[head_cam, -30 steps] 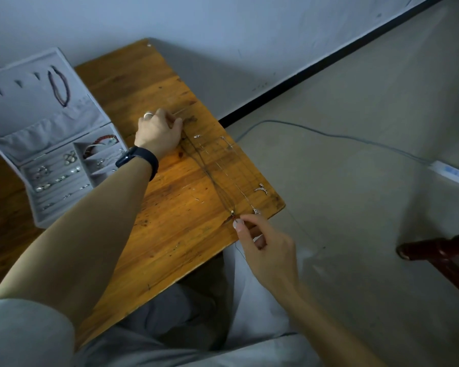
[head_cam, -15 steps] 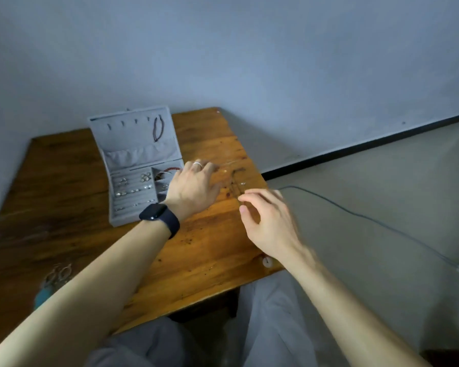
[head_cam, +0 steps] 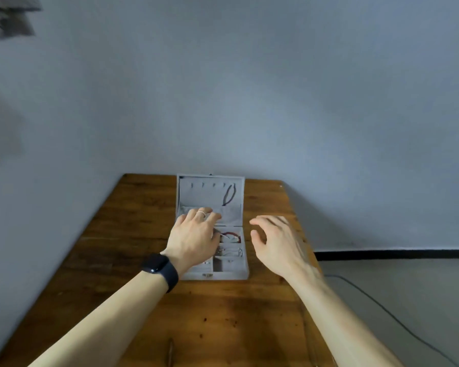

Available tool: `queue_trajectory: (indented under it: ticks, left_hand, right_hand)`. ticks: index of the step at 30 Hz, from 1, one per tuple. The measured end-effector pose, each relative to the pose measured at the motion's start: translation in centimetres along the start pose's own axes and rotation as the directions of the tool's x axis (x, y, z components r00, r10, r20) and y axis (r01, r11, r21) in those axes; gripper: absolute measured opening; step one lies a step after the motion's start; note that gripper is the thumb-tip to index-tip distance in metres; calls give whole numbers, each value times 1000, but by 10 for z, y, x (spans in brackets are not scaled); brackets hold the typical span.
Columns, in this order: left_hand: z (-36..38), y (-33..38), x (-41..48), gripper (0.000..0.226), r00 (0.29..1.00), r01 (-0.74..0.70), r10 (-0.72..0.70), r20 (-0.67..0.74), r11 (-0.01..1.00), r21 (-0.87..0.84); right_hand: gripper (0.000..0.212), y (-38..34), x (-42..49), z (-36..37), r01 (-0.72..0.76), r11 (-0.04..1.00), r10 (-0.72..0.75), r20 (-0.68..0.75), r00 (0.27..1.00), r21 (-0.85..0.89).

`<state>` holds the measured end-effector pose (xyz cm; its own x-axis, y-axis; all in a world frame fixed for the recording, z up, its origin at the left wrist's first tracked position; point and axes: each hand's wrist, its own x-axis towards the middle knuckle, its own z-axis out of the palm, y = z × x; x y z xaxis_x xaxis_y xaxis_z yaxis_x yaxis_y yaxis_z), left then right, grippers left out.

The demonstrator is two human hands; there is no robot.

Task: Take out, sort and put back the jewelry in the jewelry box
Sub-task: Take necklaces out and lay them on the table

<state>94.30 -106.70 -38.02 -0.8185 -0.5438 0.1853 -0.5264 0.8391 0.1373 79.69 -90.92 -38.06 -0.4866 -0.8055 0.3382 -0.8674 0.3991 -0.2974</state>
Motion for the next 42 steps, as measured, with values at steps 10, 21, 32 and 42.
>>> queue_trajectory:
  ticks: [10,21,32,42]
  left_hand:
    - [-10,-47,92,59,998,26,-20,-67,996,84]
    - [11,-64,167,56,999,45,-45,18,999,-16]
    - [23,-72,156,34,980,-16,-13,-201,989,-146]
    - [15,-77,153,35,979,-85,58,-196,987,-134]
  right_hand:
    - [35,9,89,44,-223,963,222,22,975,149]
    - [26,17,133,107,-201,920,250,-108,962,338]
    - [8,-4,149,132,-183,976,215,-395,893,117]
    - [3,-9,155,91,55,968,72,-478,875,246]
